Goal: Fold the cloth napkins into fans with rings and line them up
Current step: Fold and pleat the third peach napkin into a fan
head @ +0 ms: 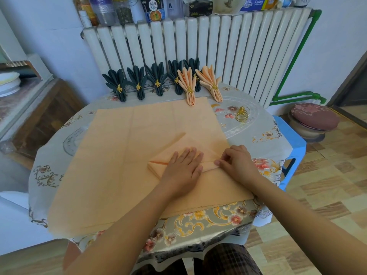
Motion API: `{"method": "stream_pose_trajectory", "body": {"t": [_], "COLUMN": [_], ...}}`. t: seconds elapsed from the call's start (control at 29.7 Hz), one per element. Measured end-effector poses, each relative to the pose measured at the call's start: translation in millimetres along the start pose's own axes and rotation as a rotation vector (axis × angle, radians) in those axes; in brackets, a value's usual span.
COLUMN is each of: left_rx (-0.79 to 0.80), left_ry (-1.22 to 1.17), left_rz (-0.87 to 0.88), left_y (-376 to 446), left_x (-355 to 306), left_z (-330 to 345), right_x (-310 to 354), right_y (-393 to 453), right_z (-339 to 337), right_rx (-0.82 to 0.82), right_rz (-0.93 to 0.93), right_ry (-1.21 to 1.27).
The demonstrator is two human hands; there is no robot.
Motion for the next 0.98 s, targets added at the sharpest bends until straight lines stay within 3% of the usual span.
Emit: {"method": "stream_pose_trajectory", "body": {"t": [0.2, 0.51, 0.67, 0.74, 0.84, 0.98], "left_rx": [0.004, 0.036, 0.061, -0.004, -0.16, 0.028], "left_ry": [0.021, 0.007, -0.096, -0.149, -0.014, 0.133], "left_rz": [-0.011, -0.016, 0.006, 0.004, 0.023, 0.116], "left_y": [0, 0, 1, 3, 17, 54], "left_x": [-1, 0, 0, 4, 6, -1], "left_z": [1, 0, -3, -17, -54, -67], "right_x": [8, 3, 6, 8, 12, 13], "right_y": [13, 18, 25, 28, 32, 36], "right_z": [7, 17, 18, 20, 20, 24], "right_rx": [0.173, 0.258, 0.331, 0.355, 0.414, 0.467], "right_rz": [0.148, 0.204, 0.243, 0.27, 0.277, 0.302], "right_ry": [-0.028, 0.23, 0.162, 0.115, 0.084, -0.004]}}
Point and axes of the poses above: each hand's wrist, its own y-axis towards the middle knuckle, its own z-axis out of the palm, x = y × z, the point moved 8 cm from there along y, towards the middle knuckle, and after that the axes turned 12 degrees about x, right-handed, at the moved point
